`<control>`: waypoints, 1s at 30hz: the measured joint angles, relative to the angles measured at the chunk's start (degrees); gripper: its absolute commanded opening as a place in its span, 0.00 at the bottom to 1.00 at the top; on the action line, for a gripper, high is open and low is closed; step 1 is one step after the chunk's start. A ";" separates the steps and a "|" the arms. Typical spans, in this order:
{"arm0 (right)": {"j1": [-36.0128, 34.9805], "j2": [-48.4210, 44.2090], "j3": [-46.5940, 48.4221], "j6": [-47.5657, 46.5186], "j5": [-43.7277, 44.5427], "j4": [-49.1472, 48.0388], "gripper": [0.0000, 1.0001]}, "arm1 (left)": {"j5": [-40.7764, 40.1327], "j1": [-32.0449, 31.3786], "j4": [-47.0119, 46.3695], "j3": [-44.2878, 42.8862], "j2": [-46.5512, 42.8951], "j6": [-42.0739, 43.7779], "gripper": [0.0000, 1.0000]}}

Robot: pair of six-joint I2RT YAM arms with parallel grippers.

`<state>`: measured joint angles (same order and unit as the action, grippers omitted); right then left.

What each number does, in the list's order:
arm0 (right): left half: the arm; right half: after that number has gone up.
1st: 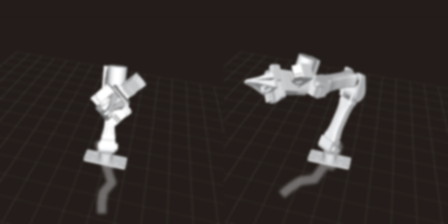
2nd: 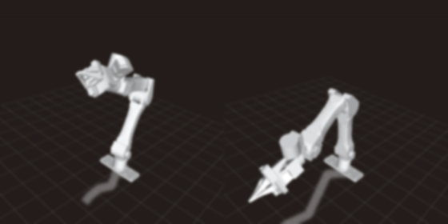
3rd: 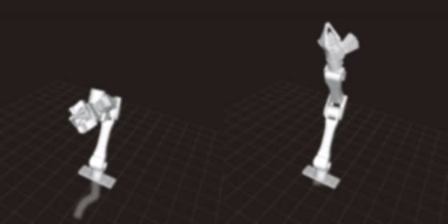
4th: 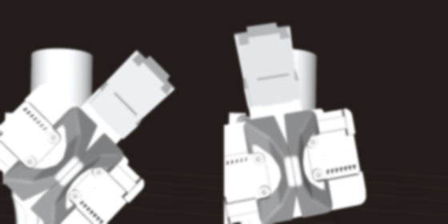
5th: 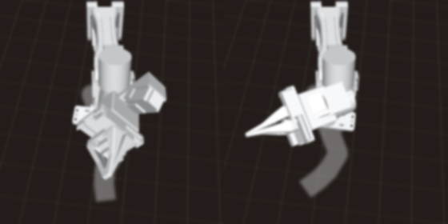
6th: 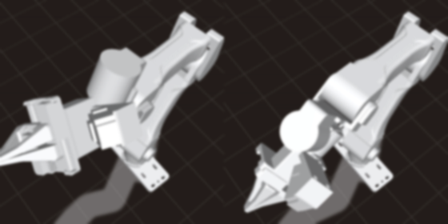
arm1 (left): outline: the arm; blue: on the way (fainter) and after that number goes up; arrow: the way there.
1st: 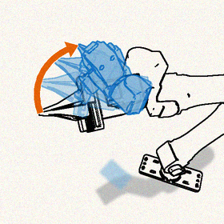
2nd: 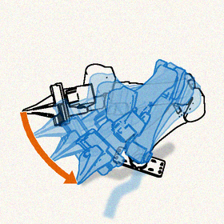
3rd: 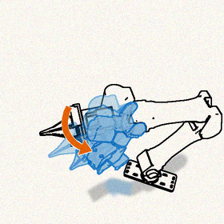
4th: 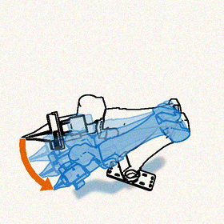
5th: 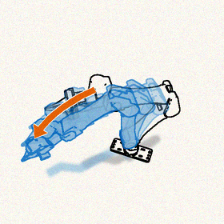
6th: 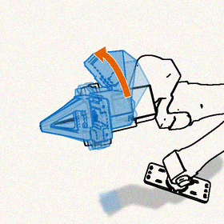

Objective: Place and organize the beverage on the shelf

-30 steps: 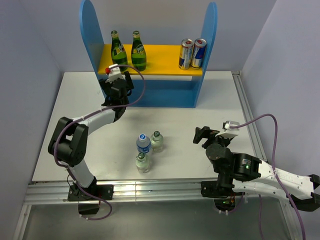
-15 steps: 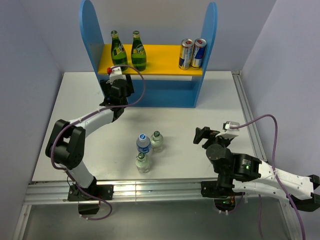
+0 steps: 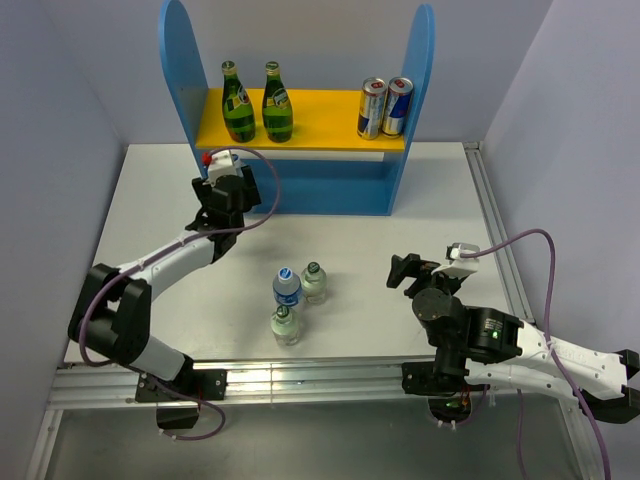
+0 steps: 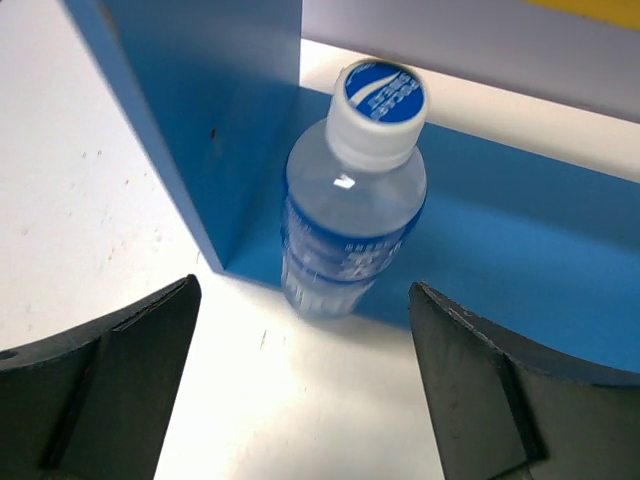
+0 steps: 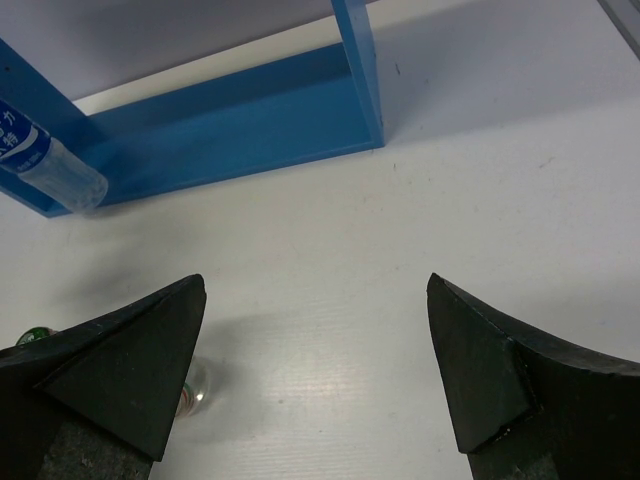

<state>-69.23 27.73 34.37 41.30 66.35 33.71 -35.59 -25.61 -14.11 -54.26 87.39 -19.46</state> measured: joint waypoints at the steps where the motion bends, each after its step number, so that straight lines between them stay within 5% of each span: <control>1: -0.02 0.00 0.00 0.02 0.00 0.00 0.98 | 0.02 -0.11 0.33 0.68 -0.94 -0.31 0.91; 12: -0.02 -0.26 0.00 0.48 0.02 0.20 0.98 | 0.22 -4.02 10.54 1.60 -8.94 -4.83 0.92; 30: 0.00 -0.66 0.00 1.16 0.02 0.59 0.98 | -0.26 -27.45 45.53 1.77 -32.52 -21.00 0.90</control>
<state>-69.23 27.07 34.37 42.46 66.37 34.30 -35.86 -53.06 31.42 -52.49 54.87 -40.47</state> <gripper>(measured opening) 0.981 0.902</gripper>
